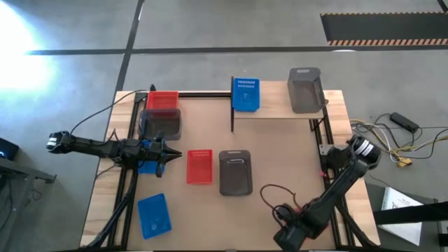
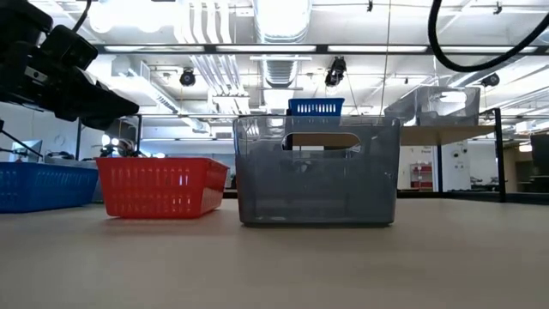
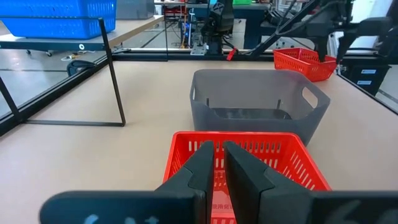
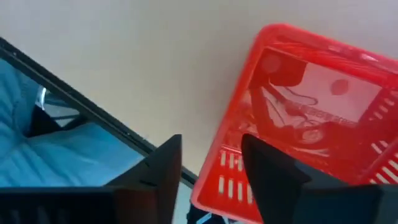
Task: Stack baskets on shelf by color
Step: Put the bottom red bin on the shelf
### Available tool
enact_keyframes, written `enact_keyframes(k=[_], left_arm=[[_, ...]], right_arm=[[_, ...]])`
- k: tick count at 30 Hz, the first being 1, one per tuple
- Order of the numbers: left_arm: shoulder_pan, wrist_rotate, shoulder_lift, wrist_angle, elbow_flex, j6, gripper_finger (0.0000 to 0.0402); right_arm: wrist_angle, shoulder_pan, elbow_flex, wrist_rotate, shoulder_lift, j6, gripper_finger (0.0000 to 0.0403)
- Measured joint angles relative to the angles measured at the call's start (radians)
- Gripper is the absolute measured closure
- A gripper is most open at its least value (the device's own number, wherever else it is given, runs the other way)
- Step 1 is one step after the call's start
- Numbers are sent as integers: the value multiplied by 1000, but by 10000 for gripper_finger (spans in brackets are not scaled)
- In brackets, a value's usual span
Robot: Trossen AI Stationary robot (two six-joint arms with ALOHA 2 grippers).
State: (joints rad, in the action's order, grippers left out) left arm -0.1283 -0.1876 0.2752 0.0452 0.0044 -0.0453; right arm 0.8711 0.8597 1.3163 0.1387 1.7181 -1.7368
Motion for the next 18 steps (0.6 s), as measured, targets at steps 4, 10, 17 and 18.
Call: enact_keyframes(k=[4, 10, 17, 18], left_arm=[[0, 0, -1, 0, 0, 0, 379], [0, 0, 0, 0, 0, 0, 379], [0, 0, 1, 0, 0, 0, 379], [0, 0, 1, 0, 0, 0, 379]], right_arm=[[10, 0, 4, 1, 36, 24, 232], [77, 0, -8, -1, 53, 113, 333], [99, -16, 39, -152, 21, 468, 391], [122, -21, 58, -185, 10, 540, 393]])
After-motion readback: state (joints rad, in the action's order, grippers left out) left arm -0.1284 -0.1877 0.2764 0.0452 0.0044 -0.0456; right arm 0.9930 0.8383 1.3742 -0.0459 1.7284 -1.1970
